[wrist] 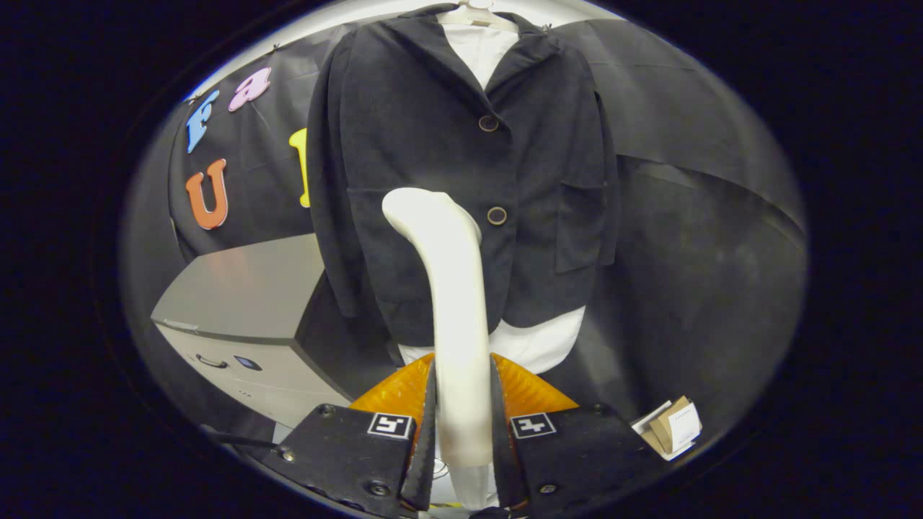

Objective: Iron the clothes twice with a garment steamer, once on the left side and once on the right side.

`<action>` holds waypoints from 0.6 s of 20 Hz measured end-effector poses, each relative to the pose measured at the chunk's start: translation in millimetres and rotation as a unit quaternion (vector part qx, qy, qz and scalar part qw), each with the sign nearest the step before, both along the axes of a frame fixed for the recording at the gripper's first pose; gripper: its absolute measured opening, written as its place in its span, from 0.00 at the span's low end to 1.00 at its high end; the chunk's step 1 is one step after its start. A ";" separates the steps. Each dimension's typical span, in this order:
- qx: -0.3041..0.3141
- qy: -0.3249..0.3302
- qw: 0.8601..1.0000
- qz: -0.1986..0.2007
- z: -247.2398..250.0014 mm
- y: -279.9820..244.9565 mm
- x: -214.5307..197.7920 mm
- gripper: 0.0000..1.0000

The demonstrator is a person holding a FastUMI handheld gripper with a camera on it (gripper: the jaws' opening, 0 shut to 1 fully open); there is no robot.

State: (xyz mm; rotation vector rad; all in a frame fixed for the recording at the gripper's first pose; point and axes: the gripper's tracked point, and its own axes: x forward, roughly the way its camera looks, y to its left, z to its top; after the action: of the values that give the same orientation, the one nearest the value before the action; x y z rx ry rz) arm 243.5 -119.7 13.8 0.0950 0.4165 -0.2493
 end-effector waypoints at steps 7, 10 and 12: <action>0.004 0.038 0.999 0.000 -41.1 -1.9 -3.7 0.37; 0.006 0.051 0.999 0.000 -55.7 -2.7 -4.6 0.36; 0.007 0.057 0.998 0.001 -58.5 -2.3 -6.7 0.36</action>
State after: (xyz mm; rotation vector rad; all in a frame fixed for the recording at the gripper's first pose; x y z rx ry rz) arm 236.8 -122.0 -44.7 0.0938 0.5322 -0.2508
